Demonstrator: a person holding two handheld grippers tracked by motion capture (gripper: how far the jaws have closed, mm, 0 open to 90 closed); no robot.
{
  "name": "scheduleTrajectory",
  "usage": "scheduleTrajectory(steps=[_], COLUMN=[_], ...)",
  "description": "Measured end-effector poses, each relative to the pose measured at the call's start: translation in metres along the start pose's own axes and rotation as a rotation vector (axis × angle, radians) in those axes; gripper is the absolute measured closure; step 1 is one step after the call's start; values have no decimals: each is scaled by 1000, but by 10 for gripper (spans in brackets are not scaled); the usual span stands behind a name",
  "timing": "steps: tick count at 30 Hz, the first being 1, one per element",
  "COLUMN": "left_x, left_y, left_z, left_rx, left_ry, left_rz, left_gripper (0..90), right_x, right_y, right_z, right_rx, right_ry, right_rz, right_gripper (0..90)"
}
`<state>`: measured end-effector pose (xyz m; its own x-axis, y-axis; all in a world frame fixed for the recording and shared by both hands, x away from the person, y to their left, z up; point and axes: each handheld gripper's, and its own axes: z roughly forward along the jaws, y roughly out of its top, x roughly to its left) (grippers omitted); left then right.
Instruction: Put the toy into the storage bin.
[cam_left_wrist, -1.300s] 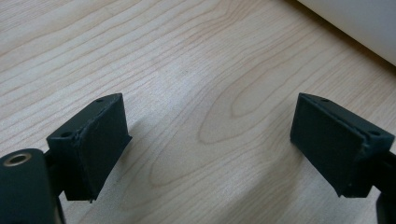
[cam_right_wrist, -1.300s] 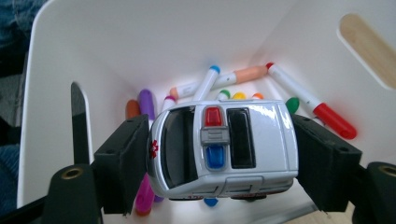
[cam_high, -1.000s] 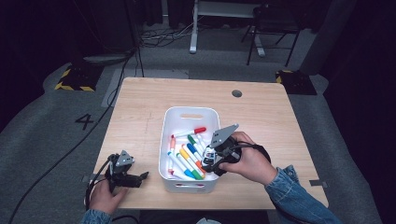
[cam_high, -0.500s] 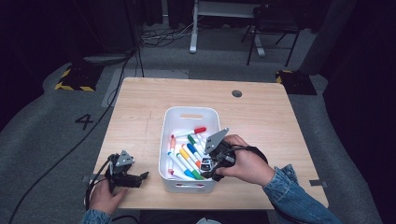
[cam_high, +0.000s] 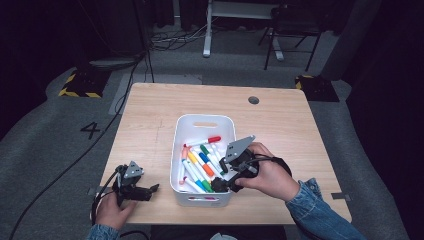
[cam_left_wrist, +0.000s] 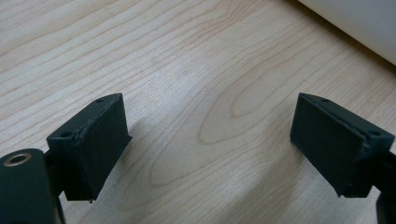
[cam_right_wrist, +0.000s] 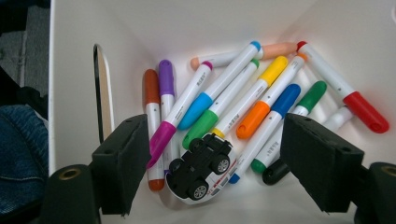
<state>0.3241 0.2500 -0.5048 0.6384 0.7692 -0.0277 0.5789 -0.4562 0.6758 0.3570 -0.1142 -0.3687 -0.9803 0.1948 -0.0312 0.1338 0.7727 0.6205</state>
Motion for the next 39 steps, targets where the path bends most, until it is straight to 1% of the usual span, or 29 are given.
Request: scheduleTrajectory(steps=[2, 4, 5, 6, 7, 8, 9, 10, 11, 12, 16, 17, 18, 20, 21, 22, 24, 27, 30, 35, 36, 39], left_x=[0, 0, 0, 0, 0, 0, 0, 0, 0, 0, 0, 0, 0, 0, 0, 0, 0, 0, 1, 0, 0, 0], left_y=[0, 0, 0, 0, 0, 0, 0, 0, 0, 0, 0, 0, 0, 0, 0, 0, 0, 0, 0, 0, 0, 0], left_z=[0, 0, 0, 0, 0, 0, 0, 0, 0, 0, 0, 0, 0, 0, 0, 0, 0, 0, 0, 0, 0, 0], left_rx=[0, 0, 0, -1, -1, 0, -1, -1, 0, 0, 0, 0, 0, -1, -1, -2, -2, 0, 1, 0, 0, 1], left_ry=[0, -1, -1, 0, 0, 0, 0, 0, 0, 0, 0, 0, 0, -1, -1, -2, -2, -2, -2, -2, -8, -5], left_rz=[0, -1, -1, 0, 0, -1, 0, 0, -1, 0, 0, -1, -1, -2, -2, -1, -2, 1, 1, -1, -11, -10], left_gripper=[115, 115, 115, 115, 115, 115, 115, 115, 115, 115, 115, 115, 115, 115, 115, 115, 115, 115, 115, 116, 115, 115], right_x=[-3, -6, -6, -8, -13, -15, -16, -16, -21, -24, -31, -34, -35, -40, -40, -43, -48, -51, -55, -60, -60, -63], right_y=[-2, -5, -5, -8, -13, -16, -18, -18, -25, -29, -44, -49, -53, -64, -64, -74, -84, -96, -110, -134, -139, -153], right_z=[-6, -13, -13, -17, -26, -31, -34, -34, -44, -48, -58, -60, -61, -65, -65, -67, -70, -72, -75, -80, -81, -84], right_rx=[-25, -50, -50, -67, -110, -127, -135, -135, -156, -163, -163, -159, -158, -148, -148, -149, -132, -129, -115, -106, -101, -85], right_ry=[-12, -35, -35, -47, -73, -84, -97, -97, -138, -150, -189, -199, -206, -227, -227, -241, -258, -269, -291, -324, -332, -349], right_rz=[12, 30, 30, 38, 65, 78, 88, 88, 110, 128, 179, 183, 203, 224, 224, 254, 267, 305, 330, 387, 395, 414], right_gripper=[248, 252, 252, 254, 258, 259, 259, 259, 262, 262, 262, 262, 262, 262, 262, 262, 262, 262, 262, 259, 259, 255])
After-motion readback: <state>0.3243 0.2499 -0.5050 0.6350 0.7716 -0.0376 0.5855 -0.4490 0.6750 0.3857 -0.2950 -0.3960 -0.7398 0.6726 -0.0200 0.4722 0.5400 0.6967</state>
